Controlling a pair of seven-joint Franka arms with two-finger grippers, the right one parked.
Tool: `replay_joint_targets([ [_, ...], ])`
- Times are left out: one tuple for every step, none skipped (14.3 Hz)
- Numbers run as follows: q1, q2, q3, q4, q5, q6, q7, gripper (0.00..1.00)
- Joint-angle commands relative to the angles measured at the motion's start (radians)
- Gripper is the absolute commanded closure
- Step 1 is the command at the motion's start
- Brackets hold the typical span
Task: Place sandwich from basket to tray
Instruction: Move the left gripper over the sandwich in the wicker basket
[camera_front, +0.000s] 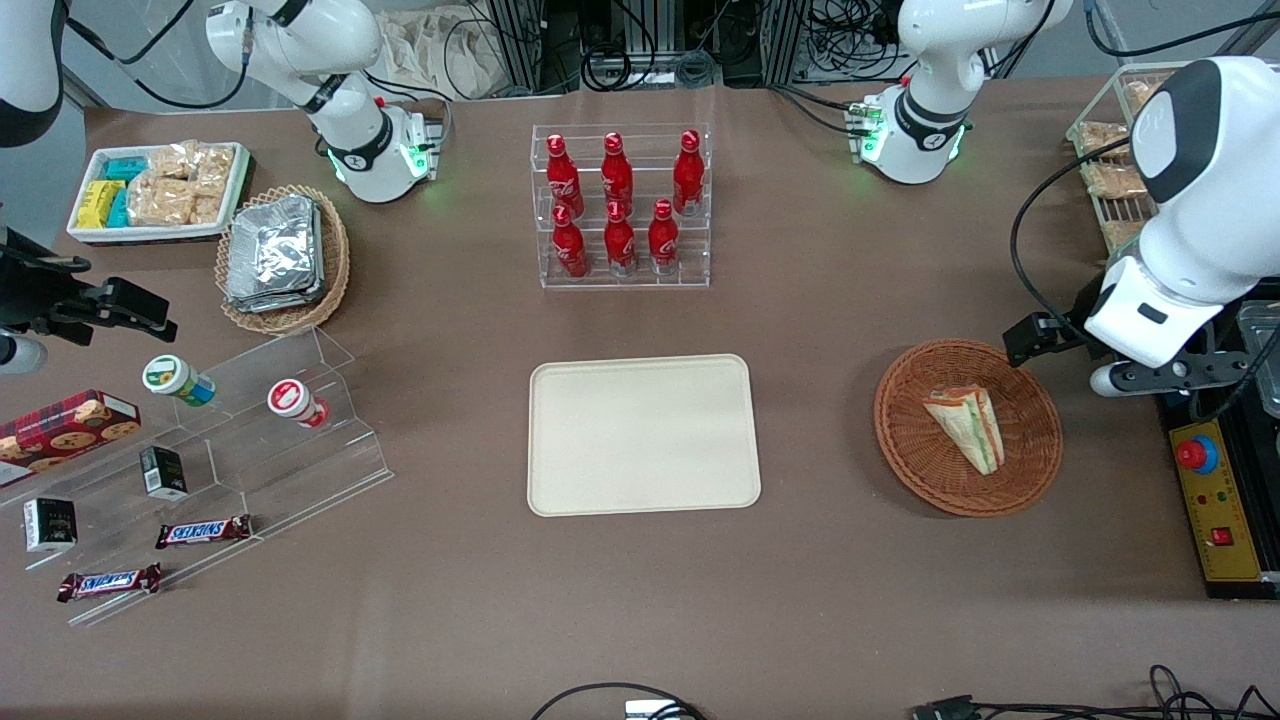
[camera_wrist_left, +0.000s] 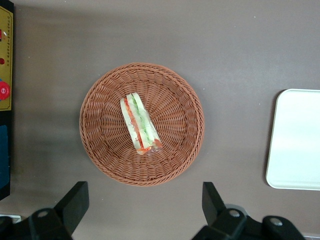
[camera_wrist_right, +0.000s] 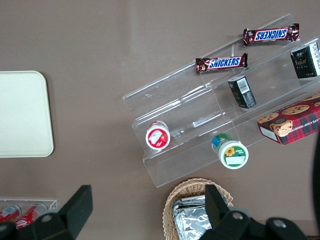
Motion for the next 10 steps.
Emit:
replay_joint_targets([
  [0.005,-0.018,-0.001,-0.013,0.015,0.019,0.013,0.00],
  [0.005,-0.015,-0.001,-0.009,0.014,0.021,0.012,0.00],
  [0.006,-0.013,0.001,-0.009,0.014,0.022,0.009,0.00],
  [0.008,-0.007,0.002,-0.009,0.007,0.025,-0.010,0.00],
  [0.009,0.002,0.004,-0.013,-0.003,0.025,-0.057,0.00],
  [0.009,0.004,0.004,-0.019,-0.006,0.027,-0.118,0.00],
  [0.009,0.008,0.004,-0.035,-0.006,0.044,-0.157,0.00],
  [0.011,0.016,0.005,-0.056,-0.006,0.068,-0.186,0.00],
  [0.020,0.022,0.008,-0.075,-0.008,0.094,-0.212,0.00],
  [0.035,0.030,0.008,-0.094,-0.008,0.114,-0.229,0.00],
])
